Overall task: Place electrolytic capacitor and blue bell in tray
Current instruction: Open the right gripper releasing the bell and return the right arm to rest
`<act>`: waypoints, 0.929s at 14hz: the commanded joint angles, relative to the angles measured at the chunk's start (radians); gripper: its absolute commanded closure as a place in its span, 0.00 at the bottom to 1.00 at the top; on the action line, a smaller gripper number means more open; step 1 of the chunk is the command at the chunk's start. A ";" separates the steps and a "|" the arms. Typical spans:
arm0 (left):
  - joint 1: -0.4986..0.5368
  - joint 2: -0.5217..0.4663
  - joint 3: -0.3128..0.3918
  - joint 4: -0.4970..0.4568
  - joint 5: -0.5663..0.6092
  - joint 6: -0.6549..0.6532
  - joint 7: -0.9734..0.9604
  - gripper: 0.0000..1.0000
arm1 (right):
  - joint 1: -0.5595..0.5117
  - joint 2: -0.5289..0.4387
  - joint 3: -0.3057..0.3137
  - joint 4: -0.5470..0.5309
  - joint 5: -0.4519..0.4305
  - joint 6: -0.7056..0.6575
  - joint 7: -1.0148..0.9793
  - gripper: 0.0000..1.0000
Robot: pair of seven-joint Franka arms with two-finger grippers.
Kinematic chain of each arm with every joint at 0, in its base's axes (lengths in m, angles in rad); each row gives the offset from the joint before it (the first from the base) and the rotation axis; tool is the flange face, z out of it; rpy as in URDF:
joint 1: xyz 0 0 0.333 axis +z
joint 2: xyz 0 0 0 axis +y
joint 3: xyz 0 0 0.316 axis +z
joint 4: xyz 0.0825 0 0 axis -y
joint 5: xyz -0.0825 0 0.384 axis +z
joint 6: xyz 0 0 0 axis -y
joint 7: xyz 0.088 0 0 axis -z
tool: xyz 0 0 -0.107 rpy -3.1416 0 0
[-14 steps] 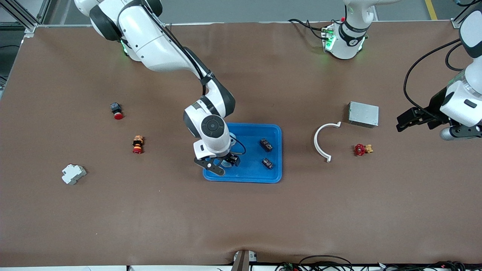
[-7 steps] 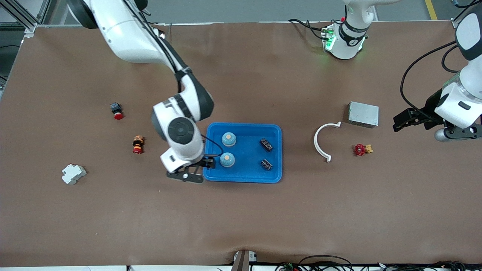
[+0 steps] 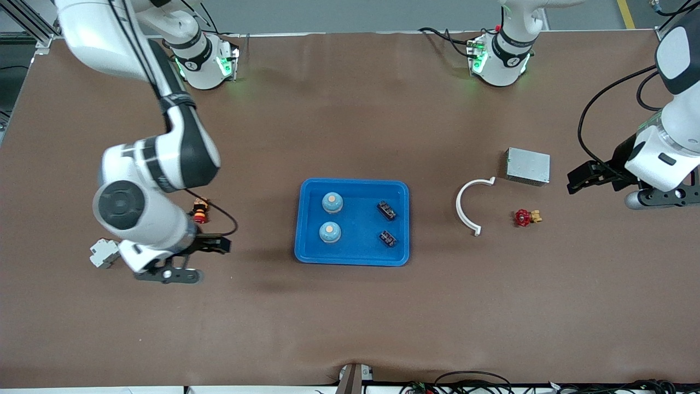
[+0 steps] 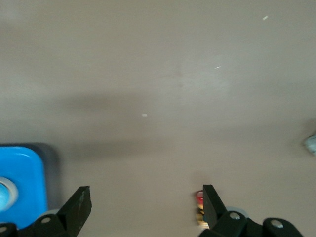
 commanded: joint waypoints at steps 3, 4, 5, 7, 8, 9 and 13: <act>-0.008 -0.001 0.010 0.016 0.009 -0.019 0.021 0.00 | -0.094 -0.083 0.016 -0.027 -0.001 -0.028 -0.169 0.00; -0.007 -0.004 0.010 0.016 0.007 -0.019 0.023 0.00 | -0.103 -0.096 0.014 -0.023 -0.001 -0.030 -0.179 0.00; -0.005 -0.007 0.010 0.019 0.006 -0.019 0.021 0.00 | -0.109 -0.124 0.013 -0.024 -0.003 -0.037 -0.180 0.00; -0.007 -0.010 0.010 0.025 -0.001 -0.019 0.021 0.00 | -0.135 -0.161 0.013 -0.023 -0.004 -0.114 -0.194 0.00; -0.007 -0.011 0.010 0.025 -0.001 -0.019 0.023 0.00 | -0.144 -0.184 0.011 -0.023 -0.009 -0.137 -0.224 0.00; -0.008 -0.013 0.009 0.027 -0.001 -0.019 0.023 0.00 | -0.159 -0.197 0.008 -0.023 -0.016 -0.148 -0.254 0.00; -0.014 -0.016 0.000 0.056 0.003 -0.022 0.018 0.00 | -0.206 -0.250 0.005 -0.023 -0.018 -0.204 -0.278 0.00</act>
